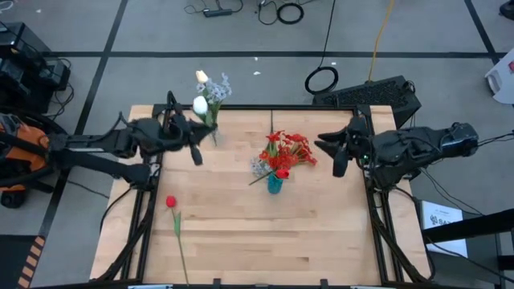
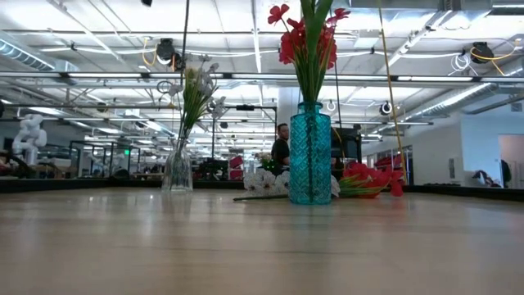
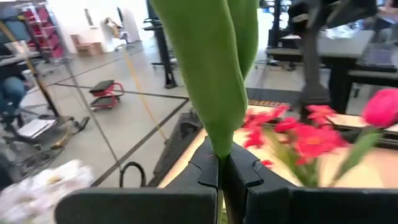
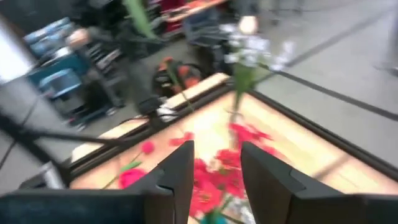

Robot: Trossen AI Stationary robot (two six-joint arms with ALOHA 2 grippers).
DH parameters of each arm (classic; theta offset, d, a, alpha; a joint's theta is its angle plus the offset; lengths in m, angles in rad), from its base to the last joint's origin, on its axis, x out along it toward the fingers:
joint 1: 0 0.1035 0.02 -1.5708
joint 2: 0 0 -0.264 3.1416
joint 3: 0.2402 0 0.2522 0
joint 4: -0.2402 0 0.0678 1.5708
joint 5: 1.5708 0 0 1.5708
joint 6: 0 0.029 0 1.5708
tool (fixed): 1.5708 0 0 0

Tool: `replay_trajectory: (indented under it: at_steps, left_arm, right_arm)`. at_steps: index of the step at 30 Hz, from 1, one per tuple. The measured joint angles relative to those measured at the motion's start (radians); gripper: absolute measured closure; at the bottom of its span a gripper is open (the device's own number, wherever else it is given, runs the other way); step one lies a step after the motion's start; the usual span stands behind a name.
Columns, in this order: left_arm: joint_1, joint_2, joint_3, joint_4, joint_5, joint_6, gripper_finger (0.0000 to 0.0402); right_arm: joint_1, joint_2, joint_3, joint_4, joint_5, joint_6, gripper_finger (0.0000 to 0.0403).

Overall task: Sort flowers into vase by color
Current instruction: Put the white tulip into the transparent vase

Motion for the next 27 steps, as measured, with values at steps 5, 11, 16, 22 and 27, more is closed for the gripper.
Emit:
replay_trajectory:
  at_steps: [5, 11, 16, 22, 27]
  left_arm:
    - [0.237, -0.077, -0.153, 0.081, 0.254, -0.003, 0.04]
    - [0.495, -0.086, -0.277, 0.226, 0.51, -0.002, 0.04]
    - [0.66, -0.056, -0.287, 0.235, 0.674, 0.0, 0.04]
    - [0.781, -0.015, -0.287, 0.241, 0.801, 0.009, 0.04]
    - [0.826, 0.01, -0.287, 0.24, 0.835, 0.031, 0.04]
  right_arm:
    - [0.0, 0.026, -0.005, -0.12, 0.131, 0.159, 0.0288]
    - [0.0, 0.076, -0.009, -0.151, 0.173, 0.254, 0.0296]
    - [0.0, 0.112, -0.009, -0.146, 0.195, 0.291, 0.0304]
    - [0.0, 0.137, -0.009, -0.14, 0.22, 0.306, 0.0309]
    - [0.0, 0.143, -0.009, -0.129, 0.225, 0.306, 0.031]
